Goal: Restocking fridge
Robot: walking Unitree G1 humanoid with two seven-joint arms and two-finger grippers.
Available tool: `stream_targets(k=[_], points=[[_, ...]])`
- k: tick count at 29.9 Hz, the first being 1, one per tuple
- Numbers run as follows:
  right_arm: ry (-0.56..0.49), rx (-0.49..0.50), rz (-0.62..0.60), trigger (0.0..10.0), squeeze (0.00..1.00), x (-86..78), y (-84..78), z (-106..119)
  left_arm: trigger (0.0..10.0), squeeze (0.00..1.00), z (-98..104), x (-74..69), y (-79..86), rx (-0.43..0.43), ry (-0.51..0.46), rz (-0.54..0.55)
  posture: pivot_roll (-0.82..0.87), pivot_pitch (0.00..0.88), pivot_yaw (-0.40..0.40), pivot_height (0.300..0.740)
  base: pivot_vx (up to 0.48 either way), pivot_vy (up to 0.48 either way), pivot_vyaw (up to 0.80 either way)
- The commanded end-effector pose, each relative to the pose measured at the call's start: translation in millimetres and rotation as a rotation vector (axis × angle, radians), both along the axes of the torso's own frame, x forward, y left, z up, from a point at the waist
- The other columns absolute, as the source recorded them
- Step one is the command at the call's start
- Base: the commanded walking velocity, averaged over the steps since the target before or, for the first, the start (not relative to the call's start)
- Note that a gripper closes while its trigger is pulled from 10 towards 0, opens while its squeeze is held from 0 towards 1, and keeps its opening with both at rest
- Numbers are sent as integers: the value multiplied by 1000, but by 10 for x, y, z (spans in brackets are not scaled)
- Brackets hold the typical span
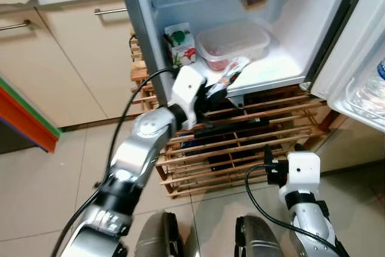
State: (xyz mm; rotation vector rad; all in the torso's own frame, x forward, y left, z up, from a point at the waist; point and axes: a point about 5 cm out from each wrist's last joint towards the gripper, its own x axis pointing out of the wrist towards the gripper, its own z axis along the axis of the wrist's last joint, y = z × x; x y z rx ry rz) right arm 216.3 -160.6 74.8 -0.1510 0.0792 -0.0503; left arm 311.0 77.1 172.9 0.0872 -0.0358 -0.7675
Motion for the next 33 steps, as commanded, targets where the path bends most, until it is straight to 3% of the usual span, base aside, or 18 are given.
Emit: stream_targets(k=[1,4,6,7,8,12,15,23,28,33], points=[[-12,18,9,10000,0,96,12,2,10000,0,-11,-87,185,41,-24,110,-47,23,68,665,0,0,0],[-28,23,13,10000,0,200,-8,28,10000,0,-178,-253,577,37,6,375,-19,5,51,665,0,0,0],[-31,24,16,10000,0,219,-11,32,10000,0,-229,-316,652,59,0,418,-15,3,49,665,0,0,0],[-35,28,27,10000,0,267,-9,38,10000,0,-369,-444,744,31,61,479,1,0,35,665,0,0,0],[-37,28,32,10000,0,287,-9,41,10000,0,-416,-482,762,4,96,497,3,0,32,665,0,0,0],[-42,27,45,10000,0,359,-3,49,10000,0,-455,-510,703,-59,140,499,11,0,14,665,0,-240,0],[-62,19,62,10000,0,438,15,89,10000,0,-395,-413,659,-81,119,524,0,0,13,665,0,-480,473],[-65,8,60,10000,0,445,6,87,10000,0,-399,-383,597,-85,122,511,-18,0,15,665,0,-473,763],[-61,9,57,10000,0,440,0,69,10000,0,-396,-331,546,-65,112,492,-21,0,15,665,55,-433,0],[-61,6,58,10000,0,447,2,58,10000,0,-393,-306,535,-42,104,489,-22,0,20,665,0,0,0]])
